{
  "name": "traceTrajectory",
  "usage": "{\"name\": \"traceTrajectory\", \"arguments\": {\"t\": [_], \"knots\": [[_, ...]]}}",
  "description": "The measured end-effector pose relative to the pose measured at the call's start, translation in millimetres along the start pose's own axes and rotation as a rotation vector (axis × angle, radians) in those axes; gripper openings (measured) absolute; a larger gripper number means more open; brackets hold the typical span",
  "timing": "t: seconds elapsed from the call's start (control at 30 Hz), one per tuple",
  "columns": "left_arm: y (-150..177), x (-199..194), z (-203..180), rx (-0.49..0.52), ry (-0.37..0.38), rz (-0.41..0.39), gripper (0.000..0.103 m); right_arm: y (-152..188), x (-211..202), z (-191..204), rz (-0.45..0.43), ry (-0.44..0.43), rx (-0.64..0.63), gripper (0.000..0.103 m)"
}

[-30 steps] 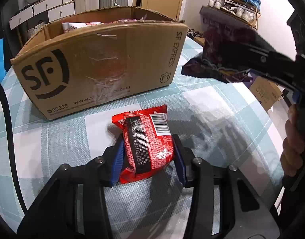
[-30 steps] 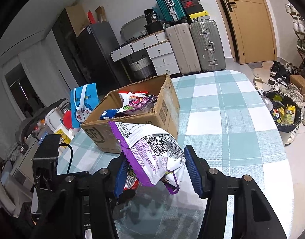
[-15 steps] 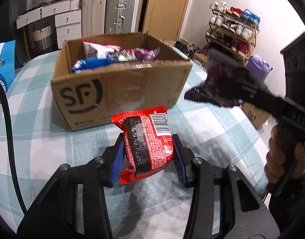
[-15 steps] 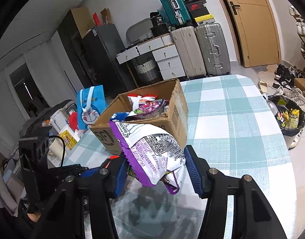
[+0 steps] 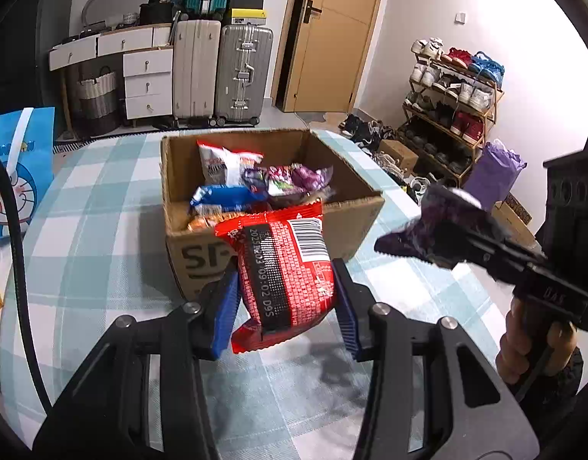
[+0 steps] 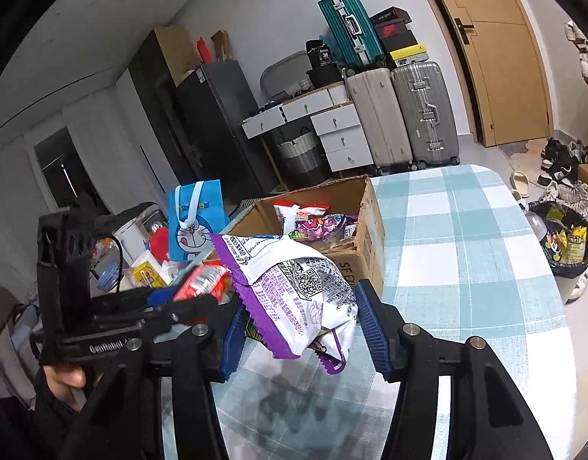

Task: Organize snacks
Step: 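Lift both held packets and carry them over the cardboard box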

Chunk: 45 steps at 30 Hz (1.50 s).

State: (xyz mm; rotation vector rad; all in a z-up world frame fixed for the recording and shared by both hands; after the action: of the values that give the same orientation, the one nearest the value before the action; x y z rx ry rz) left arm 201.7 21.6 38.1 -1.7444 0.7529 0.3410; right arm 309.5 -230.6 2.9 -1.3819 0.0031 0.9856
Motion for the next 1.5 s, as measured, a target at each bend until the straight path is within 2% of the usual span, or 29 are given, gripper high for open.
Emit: {"name": "traceTrajectory", "arguments": {"t": [0.2,0.47,0.73,1.1,1.5], "knots": [[-14.6,-7.8,9.2,-0.015,-0.014,-0.03,0.042,1.9,2.3,3.9,-0.002,0.008,-0.001,0.054],[-30.5,0.4,23.3,-0.027,-0.028,-0.045,0.042,-3.4,3.5,5.3,-0.015,0.022,-0.003,0.054],[-47.3,11.5,36.5,-0.043,-0.03,-0.054,0.042,-26.9,11.7,18.8,-0.036,0.035,-0.012,0.054],[-74.0,35.6,59.2,-0.058,-0.056,-0.061,0.042,-72.3,51.6,31.3,-0.041,0.034,0.017,0.054],[-85.2,74.7,81.0,-0.049,-0.086,-0.039,0.042,-87.8,106.3,32.0,-0.001,0.061,-0.001,0.054]]}}
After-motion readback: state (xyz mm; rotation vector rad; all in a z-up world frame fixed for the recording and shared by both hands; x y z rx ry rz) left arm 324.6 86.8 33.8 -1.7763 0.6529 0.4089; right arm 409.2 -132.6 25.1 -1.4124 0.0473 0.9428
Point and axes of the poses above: each gripper's, at about its wrist camera, not at the fingertips, and x roughly the way its jaws point, z to its left, y to its underside, the point moved 7 cm from there along x, roughly the way its jaws point, and after that the axes turned 11 degrees about y, right-handed, at the moved point
